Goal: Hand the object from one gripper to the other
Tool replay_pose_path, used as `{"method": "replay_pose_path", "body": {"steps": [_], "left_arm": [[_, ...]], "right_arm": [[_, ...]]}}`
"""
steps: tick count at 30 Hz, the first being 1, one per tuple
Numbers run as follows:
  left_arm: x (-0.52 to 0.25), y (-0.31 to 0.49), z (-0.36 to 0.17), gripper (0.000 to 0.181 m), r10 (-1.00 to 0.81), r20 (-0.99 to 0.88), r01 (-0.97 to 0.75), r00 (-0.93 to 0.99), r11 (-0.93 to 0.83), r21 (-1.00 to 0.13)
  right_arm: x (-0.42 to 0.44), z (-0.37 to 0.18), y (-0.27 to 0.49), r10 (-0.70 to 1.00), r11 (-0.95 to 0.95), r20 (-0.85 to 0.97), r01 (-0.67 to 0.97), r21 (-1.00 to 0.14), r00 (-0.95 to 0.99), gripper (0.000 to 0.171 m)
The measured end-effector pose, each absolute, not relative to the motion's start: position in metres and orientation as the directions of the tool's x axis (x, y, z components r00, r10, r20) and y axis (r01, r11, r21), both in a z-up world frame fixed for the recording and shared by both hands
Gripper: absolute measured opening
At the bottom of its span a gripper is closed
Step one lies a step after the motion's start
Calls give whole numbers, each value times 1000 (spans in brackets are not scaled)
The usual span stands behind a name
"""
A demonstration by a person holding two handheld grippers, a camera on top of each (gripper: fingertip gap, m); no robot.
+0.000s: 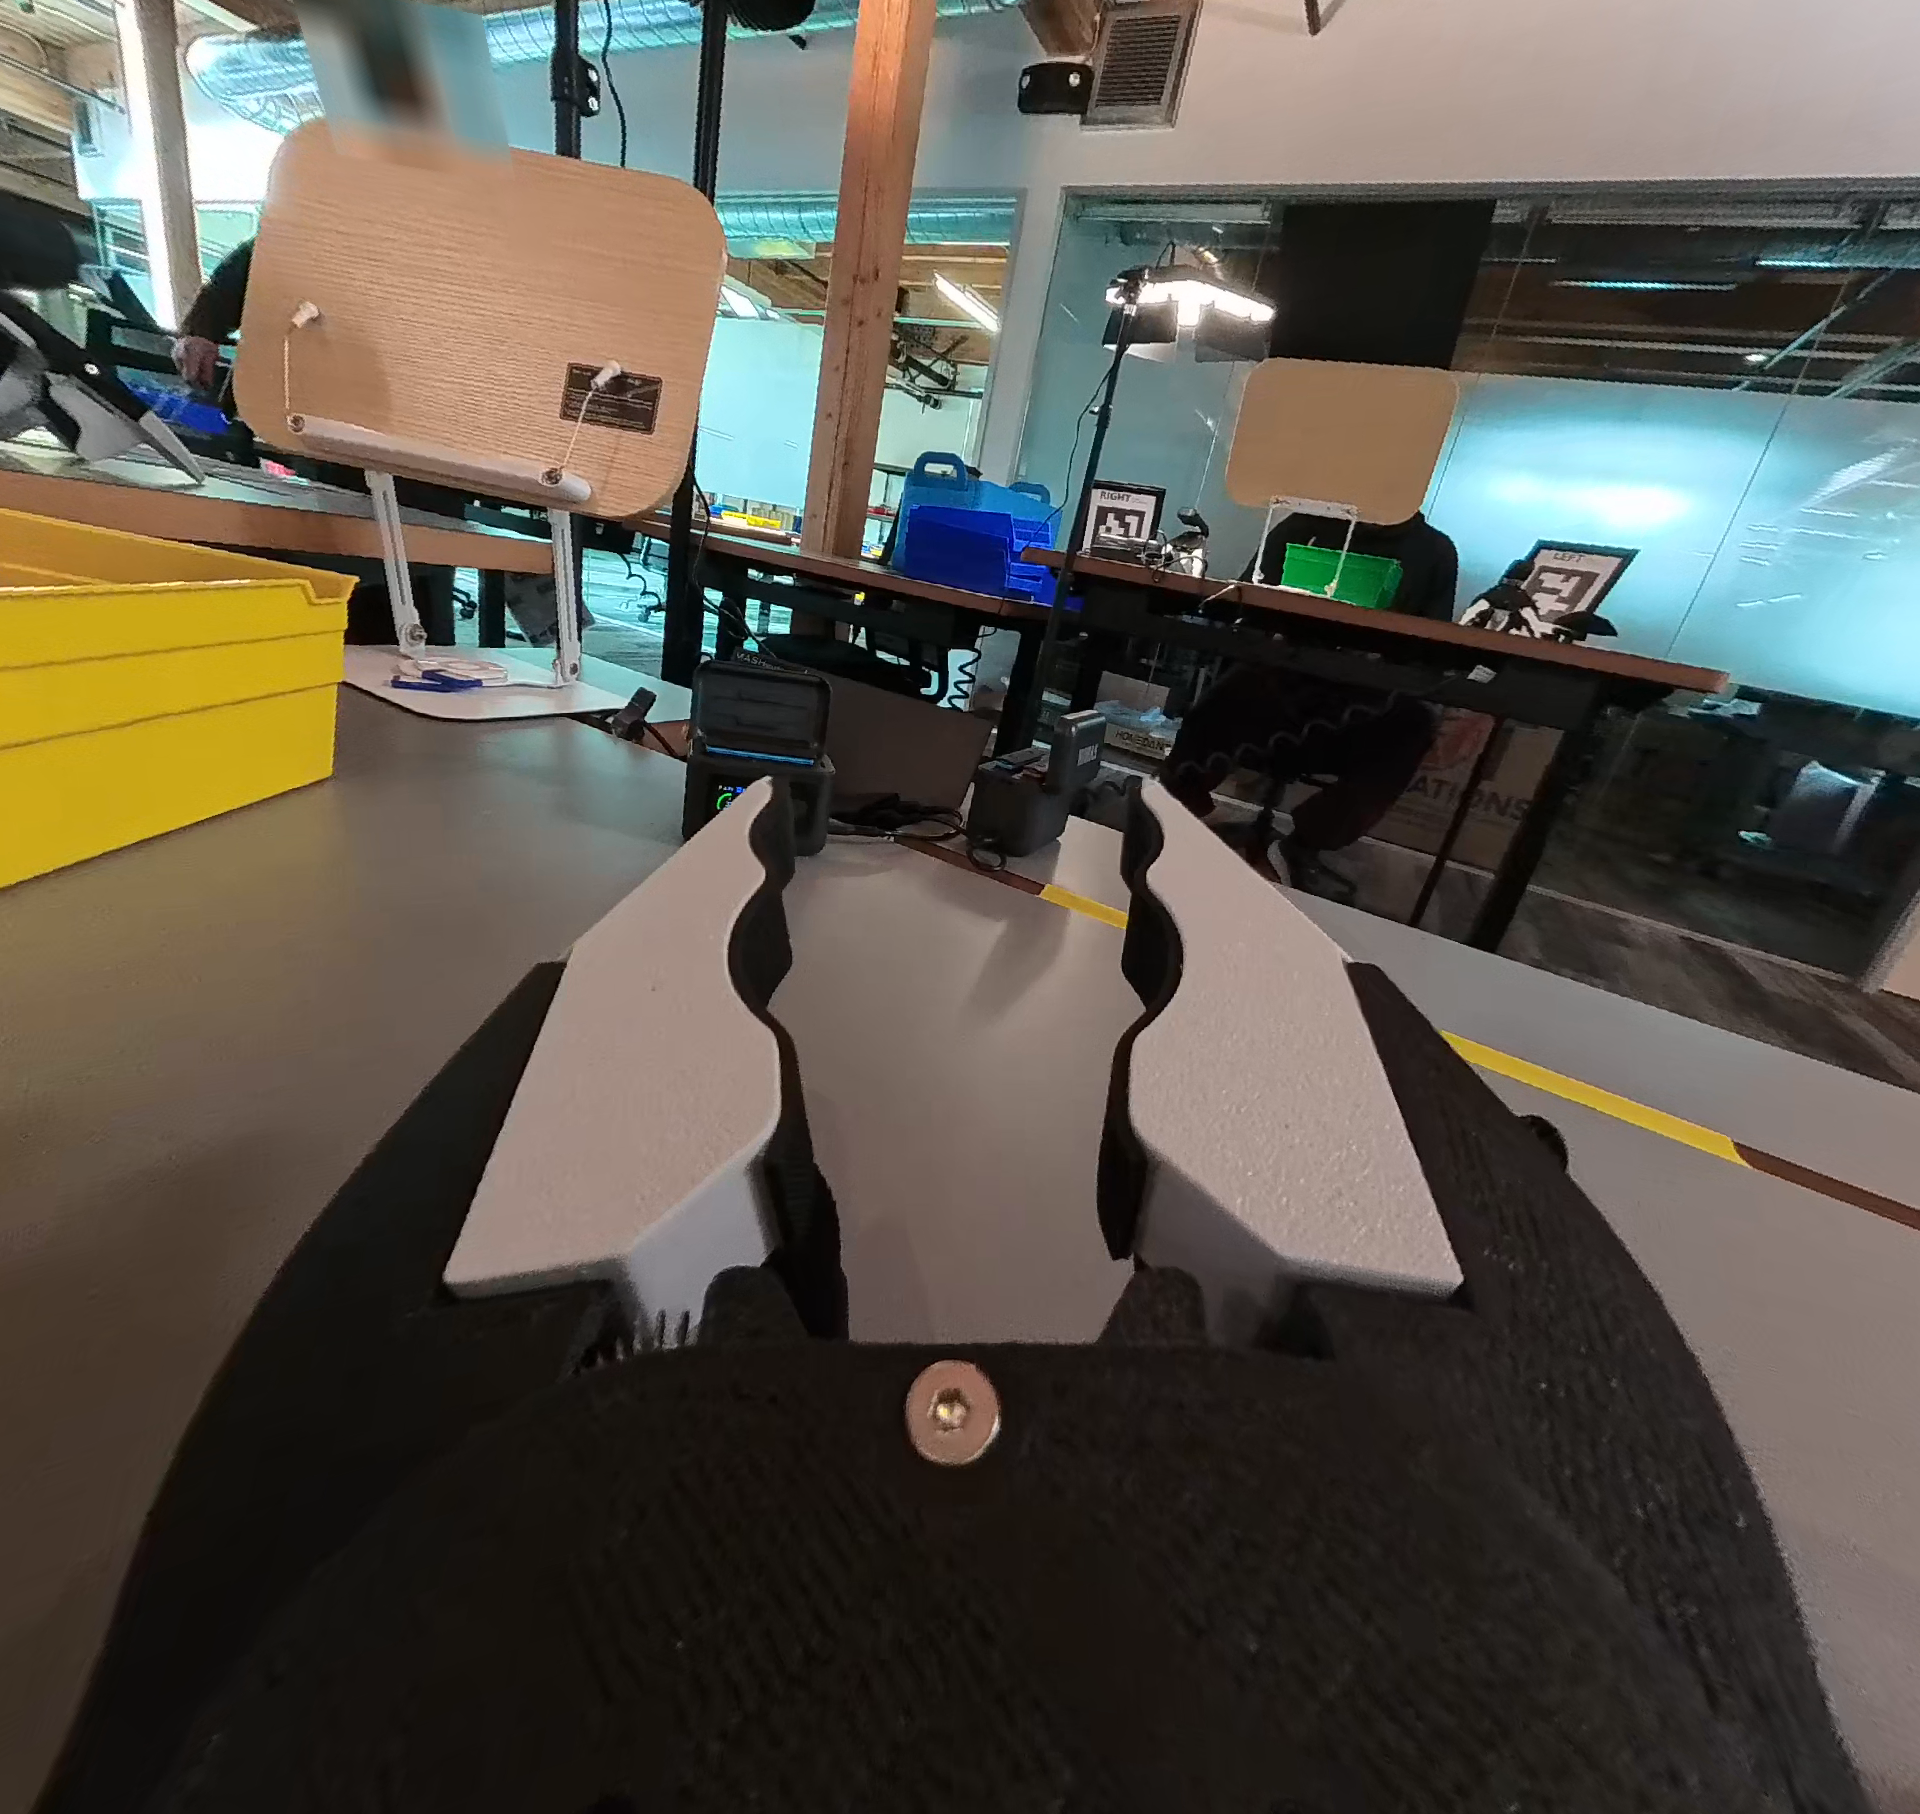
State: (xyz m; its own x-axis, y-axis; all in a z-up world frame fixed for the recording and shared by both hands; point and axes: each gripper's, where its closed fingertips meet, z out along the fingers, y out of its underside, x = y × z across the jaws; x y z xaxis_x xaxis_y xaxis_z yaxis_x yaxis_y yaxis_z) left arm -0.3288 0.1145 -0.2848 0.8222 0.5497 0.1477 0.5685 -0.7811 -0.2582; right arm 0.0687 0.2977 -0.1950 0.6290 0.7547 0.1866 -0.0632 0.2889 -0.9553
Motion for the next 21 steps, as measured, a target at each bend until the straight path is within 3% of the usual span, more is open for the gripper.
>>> {"method": "replay_pose_path", "body": {"steps": [1, 4, 9, 17, 21], "left_arm": [[-330, 114, -287, 0, 566, 153, 586, 810, -768, -257], [-340, 105, -296, 15, 613, 67, 610, 787, -756, -236], [-343, 103, -305, 35, 689, 95, 693, 718, -698, -180], [-362, 106, -312, 25, 706, 7, 697, 708, -698, -166], [-359, 111, -313, 40, 708, 6, 703, 706, -701, -119]], "right_arm": [[68, -196, 297, 756, 288, 188, -60, -956, 626, 63], [66, -197, 296, 760, 289, 194, -55, -956, 620, 63], [65, -198, 295, 765, 286, 196, -51, -957, 614, 63], [63, -199, 292, 776, 274, 186, -57, -960, 603, 63], [62, -200, 292, 783, 263, 174, -63, -963, 598, 63]]}}
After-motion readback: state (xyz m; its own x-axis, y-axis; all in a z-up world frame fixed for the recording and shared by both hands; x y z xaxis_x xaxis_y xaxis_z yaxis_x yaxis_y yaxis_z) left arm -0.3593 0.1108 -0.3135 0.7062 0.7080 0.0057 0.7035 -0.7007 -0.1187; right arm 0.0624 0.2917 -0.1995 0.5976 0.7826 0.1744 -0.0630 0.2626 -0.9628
